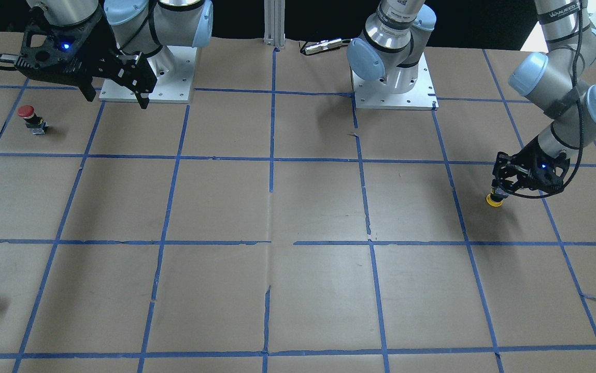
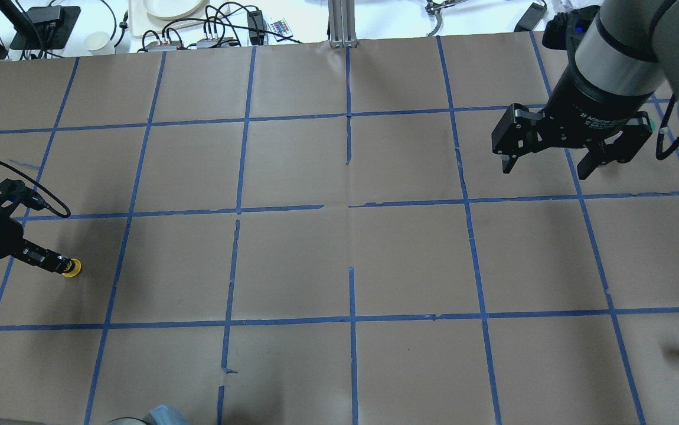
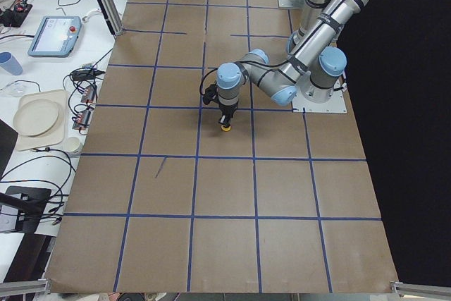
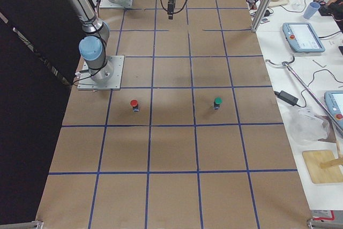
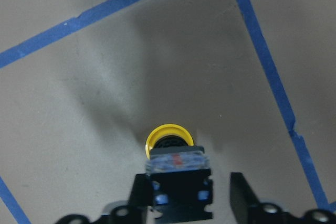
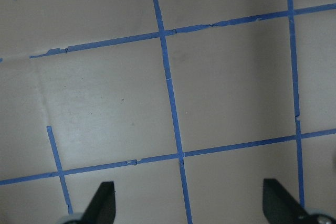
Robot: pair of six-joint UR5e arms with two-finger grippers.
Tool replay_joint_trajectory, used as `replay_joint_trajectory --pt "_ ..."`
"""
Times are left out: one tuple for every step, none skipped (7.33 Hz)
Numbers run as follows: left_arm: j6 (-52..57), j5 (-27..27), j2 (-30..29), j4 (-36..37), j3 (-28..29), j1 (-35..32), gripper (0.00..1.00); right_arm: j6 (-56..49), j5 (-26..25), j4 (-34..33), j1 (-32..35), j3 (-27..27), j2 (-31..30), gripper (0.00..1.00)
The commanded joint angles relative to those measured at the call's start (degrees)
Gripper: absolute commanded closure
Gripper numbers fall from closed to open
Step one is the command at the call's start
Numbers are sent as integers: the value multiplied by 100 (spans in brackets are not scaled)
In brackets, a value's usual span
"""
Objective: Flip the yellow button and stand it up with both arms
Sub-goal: 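Lift the button with the left gripper toward the right gripper while the right gripper approaches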
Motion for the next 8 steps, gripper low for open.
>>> replay_joint_trajectory --pt "-2 0 145 121 47 -35 84 18 3 9 0 0 0 0" --pt "-19 -69 416 26 48 -52 87 -60 12 9 -8 -17 -17 0" --pt "-71 -453 845 -384 56 -105 89 17 30 9 0 -9 0 0" --pt "-429 -996 1233 -1006 74 -114 91 61 30 -26 0 -9 27 0" --pt "-658 -1323 1480 -1673 248 -210 92 105 21 -61 -8 -9 44 0" --pt "-913 -1701 1500 -2628 728 -428 92 367 38 -18 -43 -18 44 0" --pt "-1307 -2140 1457 -3813 1334 -578 92 996 517 69 -105 -52 53 0" --pt "-1668 -2840 1265 -4903 1792 -841 93 1594 1296 505 -471 -114 53 0"
